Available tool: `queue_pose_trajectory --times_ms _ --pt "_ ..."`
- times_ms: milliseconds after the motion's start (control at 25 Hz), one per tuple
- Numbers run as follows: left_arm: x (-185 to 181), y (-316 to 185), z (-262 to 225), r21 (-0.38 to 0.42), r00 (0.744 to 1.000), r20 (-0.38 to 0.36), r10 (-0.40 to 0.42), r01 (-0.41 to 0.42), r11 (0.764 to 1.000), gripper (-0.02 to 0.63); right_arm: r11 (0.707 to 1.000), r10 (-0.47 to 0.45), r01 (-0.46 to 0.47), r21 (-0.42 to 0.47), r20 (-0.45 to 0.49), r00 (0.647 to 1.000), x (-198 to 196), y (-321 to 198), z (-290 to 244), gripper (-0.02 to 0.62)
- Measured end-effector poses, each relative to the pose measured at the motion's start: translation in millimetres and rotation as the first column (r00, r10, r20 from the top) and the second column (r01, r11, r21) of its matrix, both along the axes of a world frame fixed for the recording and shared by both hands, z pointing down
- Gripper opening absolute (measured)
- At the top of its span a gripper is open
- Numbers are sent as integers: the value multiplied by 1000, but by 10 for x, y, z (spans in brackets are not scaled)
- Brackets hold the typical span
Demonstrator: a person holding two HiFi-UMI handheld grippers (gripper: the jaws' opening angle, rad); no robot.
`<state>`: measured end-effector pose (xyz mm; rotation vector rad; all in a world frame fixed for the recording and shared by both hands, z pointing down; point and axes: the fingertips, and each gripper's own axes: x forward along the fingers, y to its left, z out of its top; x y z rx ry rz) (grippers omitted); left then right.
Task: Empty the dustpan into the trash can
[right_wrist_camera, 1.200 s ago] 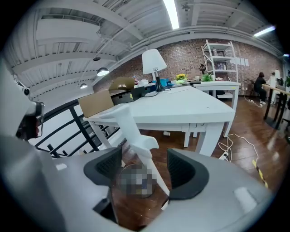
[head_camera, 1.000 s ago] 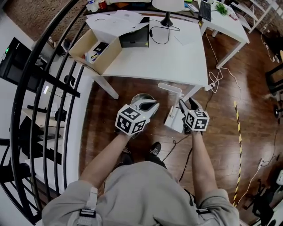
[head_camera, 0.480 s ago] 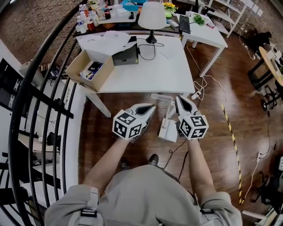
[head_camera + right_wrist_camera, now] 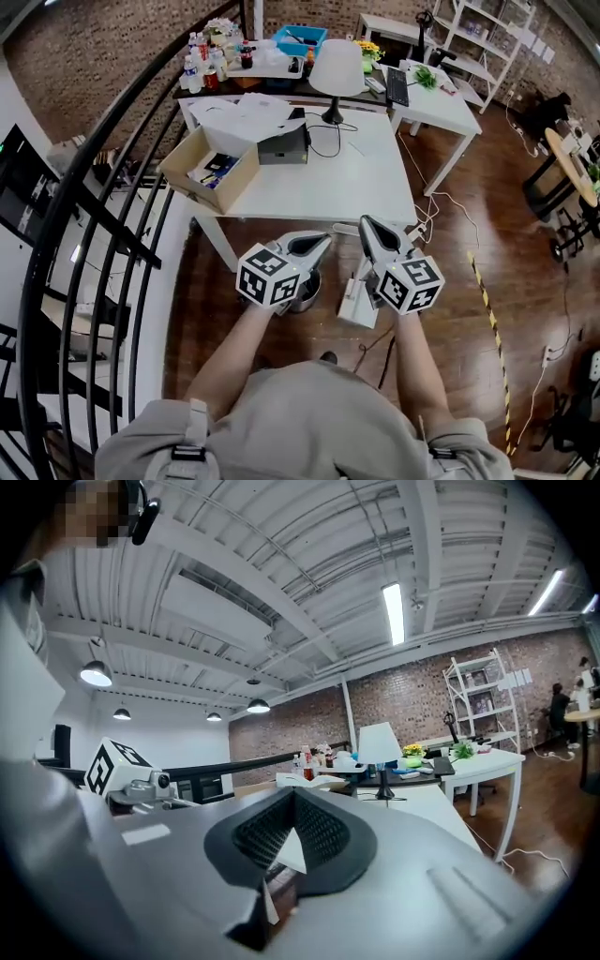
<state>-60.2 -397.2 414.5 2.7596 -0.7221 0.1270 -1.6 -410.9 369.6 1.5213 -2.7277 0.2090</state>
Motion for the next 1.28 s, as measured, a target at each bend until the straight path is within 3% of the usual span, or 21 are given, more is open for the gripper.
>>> queue_pose_trajectory --times_ms 440,1280 --pt "-192 -16 -212 37 999 -18 -38 38 999 5 996 -82 81 26 24 996 -276 84 -202 0" --pt "-138 43 -280 48 998 -33 -50 51 998 5 993 -114 114 29 27 993 -266 181 -220 0"
